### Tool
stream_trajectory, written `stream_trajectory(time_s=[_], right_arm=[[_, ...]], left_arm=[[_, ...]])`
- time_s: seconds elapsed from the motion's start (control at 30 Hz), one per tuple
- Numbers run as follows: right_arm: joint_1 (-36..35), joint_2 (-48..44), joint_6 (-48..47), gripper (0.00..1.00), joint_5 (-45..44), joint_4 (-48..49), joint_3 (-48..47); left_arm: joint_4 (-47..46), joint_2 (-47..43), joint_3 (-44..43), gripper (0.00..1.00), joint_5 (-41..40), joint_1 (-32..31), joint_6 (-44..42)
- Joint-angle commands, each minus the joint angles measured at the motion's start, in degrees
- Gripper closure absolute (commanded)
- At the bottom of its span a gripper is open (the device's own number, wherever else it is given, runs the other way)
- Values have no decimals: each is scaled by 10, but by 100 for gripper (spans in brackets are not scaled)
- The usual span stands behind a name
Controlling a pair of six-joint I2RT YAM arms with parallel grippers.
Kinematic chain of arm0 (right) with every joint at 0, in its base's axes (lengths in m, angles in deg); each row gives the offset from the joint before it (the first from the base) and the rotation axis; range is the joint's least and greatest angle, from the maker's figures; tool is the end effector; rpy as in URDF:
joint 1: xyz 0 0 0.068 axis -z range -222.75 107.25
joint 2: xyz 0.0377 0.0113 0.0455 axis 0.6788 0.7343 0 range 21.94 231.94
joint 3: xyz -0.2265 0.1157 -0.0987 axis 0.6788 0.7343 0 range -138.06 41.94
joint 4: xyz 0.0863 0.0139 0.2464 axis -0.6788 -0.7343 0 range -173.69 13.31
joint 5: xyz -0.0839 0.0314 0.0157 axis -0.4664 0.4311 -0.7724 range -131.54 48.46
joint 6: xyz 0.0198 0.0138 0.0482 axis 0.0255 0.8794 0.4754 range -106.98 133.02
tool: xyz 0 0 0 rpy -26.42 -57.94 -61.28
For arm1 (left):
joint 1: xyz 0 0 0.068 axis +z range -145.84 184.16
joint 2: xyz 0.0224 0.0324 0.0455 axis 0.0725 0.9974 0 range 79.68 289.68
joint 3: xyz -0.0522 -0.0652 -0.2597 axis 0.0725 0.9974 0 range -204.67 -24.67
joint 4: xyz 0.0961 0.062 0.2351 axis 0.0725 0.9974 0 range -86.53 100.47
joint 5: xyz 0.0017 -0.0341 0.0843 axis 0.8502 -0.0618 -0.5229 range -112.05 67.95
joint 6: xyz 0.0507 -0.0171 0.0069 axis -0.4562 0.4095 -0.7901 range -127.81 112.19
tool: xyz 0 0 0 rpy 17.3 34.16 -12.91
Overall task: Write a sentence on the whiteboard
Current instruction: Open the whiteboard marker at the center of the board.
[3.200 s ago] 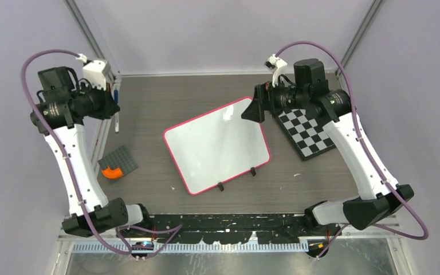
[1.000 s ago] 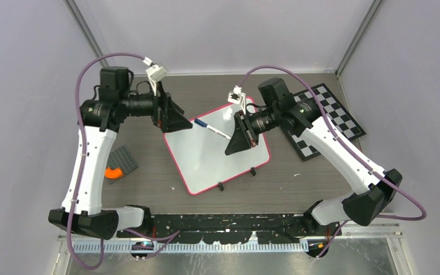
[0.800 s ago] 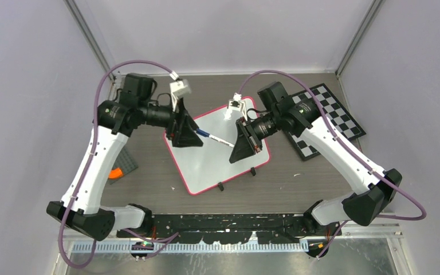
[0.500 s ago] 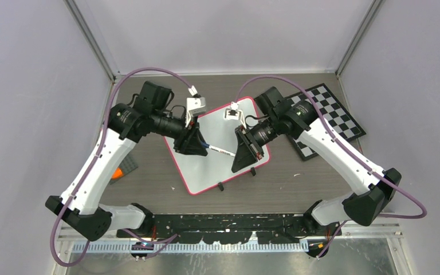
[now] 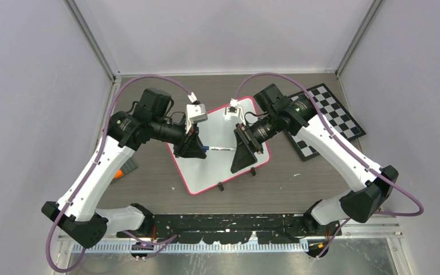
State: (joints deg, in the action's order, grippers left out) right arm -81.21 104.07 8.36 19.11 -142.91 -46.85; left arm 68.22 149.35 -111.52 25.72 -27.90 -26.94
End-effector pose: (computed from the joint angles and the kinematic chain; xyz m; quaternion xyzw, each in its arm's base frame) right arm 0.1894 0.1900 0.3842 -0.4294 0.7259 0.5320 0.0753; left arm 0.1646 -0.1341 0.4184 0.5004 0.7055 -0.4123 0.2862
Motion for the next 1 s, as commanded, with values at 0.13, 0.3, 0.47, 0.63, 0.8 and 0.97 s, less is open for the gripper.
stream_trajectory(time_s=[0.13,0.3,0.47,0.63,0.8,0.97], right_arm=[[69,-42,217,18,18,208,32],[69,-54,294,28,40,302,71],[63,-50,297,37,48,308,71],[53,-47,295,43,49,309,67],[49,-42,293,51,43,310,62],[39,-39,268,60,44,283,53]], left_arm=[[-209,-36,85,100,31,44,214],[-232,-28,86,100,58,45,239],[-238,-16,81,100,94,45,247],[-234,-8,77,100,98,36,238],[-236,-1,73,100,98,31,241],[-233,4,72,100,102,28,238]])
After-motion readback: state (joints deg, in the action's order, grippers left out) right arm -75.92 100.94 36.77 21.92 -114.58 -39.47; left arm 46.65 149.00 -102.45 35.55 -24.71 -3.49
